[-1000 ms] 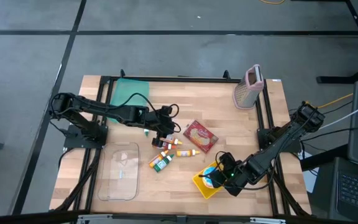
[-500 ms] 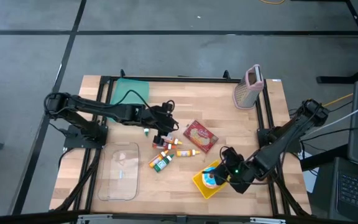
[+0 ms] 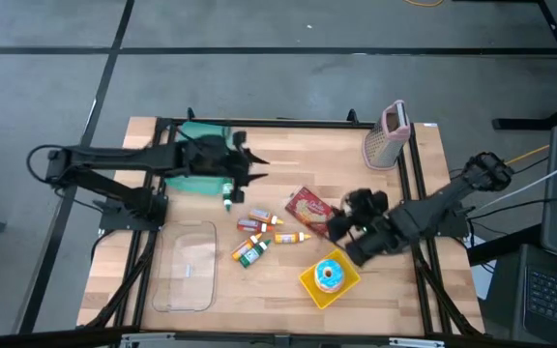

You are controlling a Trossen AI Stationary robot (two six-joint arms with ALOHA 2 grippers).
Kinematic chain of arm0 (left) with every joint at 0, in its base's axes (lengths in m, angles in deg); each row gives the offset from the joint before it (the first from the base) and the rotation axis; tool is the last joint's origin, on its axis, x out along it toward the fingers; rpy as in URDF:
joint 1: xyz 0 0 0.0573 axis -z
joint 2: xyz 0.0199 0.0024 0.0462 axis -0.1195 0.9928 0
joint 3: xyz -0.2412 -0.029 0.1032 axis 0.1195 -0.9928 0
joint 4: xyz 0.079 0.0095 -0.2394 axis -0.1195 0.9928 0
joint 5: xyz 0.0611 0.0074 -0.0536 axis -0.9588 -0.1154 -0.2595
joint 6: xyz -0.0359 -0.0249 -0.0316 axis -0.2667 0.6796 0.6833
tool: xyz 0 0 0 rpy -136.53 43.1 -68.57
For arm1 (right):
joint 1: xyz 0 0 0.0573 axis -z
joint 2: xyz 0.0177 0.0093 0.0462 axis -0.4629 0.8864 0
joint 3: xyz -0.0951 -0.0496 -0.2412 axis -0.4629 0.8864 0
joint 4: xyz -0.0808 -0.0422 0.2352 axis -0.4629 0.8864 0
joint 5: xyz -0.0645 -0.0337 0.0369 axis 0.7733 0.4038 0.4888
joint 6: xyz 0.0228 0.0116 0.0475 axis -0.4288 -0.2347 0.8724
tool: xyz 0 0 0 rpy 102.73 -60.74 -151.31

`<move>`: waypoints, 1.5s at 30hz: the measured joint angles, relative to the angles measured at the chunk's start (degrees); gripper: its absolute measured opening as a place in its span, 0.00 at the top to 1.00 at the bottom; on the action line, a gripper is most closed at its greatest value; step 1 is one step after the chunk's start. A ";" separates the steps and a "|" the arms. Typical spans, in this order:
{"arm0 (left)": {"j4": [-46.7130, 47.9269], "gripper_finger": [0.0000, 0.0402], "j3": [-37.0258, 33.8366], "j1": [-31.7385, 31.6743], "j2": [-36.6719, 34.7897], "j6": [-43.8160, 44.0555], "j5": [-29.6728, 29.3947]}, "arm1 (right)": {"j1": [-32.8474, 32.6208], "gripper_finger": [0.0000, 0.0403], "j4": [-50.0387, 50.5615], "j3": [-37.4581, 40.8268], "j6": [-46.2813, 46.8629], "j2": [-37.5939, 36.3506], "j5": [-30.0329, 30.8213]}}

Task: Pick & Place Food Item
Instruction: Put the red popcorn bag into the blue bin

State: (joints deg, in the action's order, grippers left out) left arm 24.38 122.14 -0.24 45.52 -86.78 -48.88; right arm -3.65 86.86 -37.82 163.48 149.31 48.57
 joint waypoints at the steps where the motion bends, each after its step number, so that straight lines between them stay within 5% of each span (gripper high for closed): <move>1: 0.25 0.67 0.02 -1.13 -0.98 2.09 2.80 | 1.63 0.44 0.14 0.90 -1.10 0.21 -0.79; 4: 1.20 0.67 -0.36 -4.10 -3.19 7.08 10.69 | 6.20 0.44 -0.11 4.62 -2.68 0.29 -4.86; 8: 0.97 0.67 -3.42 -6.10 -4.86 9.89 14.17 | 9.93 0.44 -4.23 11.69 -5.04 0.29 -12.45; 18: -15.02 0.67 -22.12 -10.81 -6.22 17.21 20.17 | 13.88 0.44 -34.83 30.58 -8.82 0.29 -26.11; 27: -23.47 0.67 -27.40 -10.81 -6.24 15.49 20.12 | 14.04 0.44 -30.39 30.35 -2.74 -0.78 -30.69; 45: -24.00 0.67 -30.39 -11.90 -6.22 13.19 19.38 | 11.59 0.44 -35.47 30.34 3.84 -0.76 -28.43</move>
State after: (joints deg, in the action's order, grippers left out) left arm 0.38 91.75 -12.14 39.30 -73.59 -29.50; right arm 7.93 51.38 -7.49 167.33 148.55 20.14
